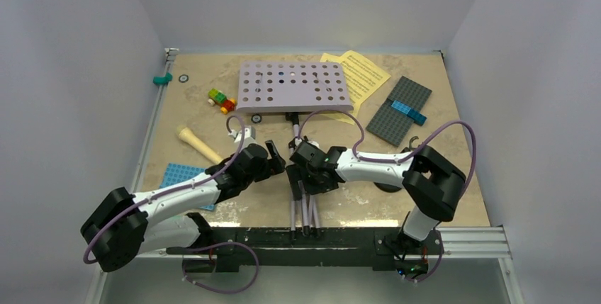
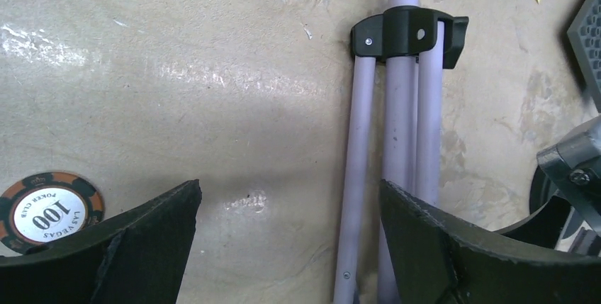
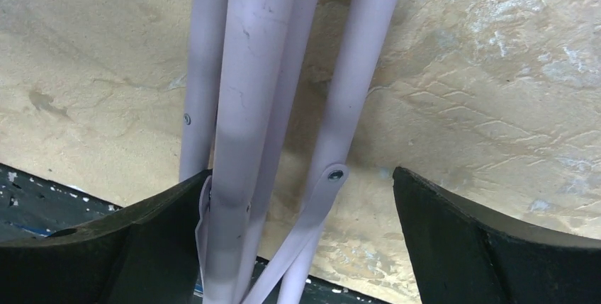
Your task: Pack up the instrument practice props
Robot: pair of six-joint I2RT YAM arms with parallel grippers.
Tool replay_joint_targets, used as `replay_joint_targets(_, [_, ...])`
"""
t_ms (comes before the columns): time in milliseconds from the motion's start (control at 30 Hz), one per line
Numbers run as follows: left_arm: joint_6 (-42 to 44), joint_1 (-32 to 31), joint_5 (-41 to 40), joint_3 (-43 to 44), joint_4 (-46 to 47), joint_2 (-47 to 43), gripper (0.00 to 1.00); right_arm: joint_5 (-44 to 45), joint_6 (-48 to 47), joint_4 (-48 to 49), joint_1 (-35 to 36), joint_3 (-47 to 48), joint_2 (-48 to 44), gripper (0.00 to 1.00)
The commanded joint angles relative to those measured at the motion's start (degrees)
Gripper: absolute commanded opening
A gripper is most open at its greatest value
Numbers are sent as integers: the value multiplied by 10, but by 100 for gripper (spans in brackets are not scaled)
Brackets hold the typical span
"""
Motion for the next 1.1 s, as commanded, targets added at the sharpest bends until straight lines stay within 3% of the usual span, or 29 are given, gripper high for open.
replay_joint_targets(0, [-50,-1,12,-3,19,-26,98,29,17,24,8,31,20,99])
replay_joint_targets(167, [-93,-1,8,-68,31,-98,97,45,22,17,8,44,0,99])
replay_joint_targets(400, [-89,-1,11,-78,3,-145,96,55,11,6,8,62,-53,99])
replay_joint_targets(567, [-102,-2,6,-88,-37,-195,96,38,-16,-33,8,124,15,99])
replay_joint_targets(767, [-110,-3,-2,-109,-70,-261,95,62,-18,-43,5,135,87,99])
replay_joint_targets(1067, [-114,-3,-6,-116,-75,-263,95,110,-17,-56,7,118,62,99])
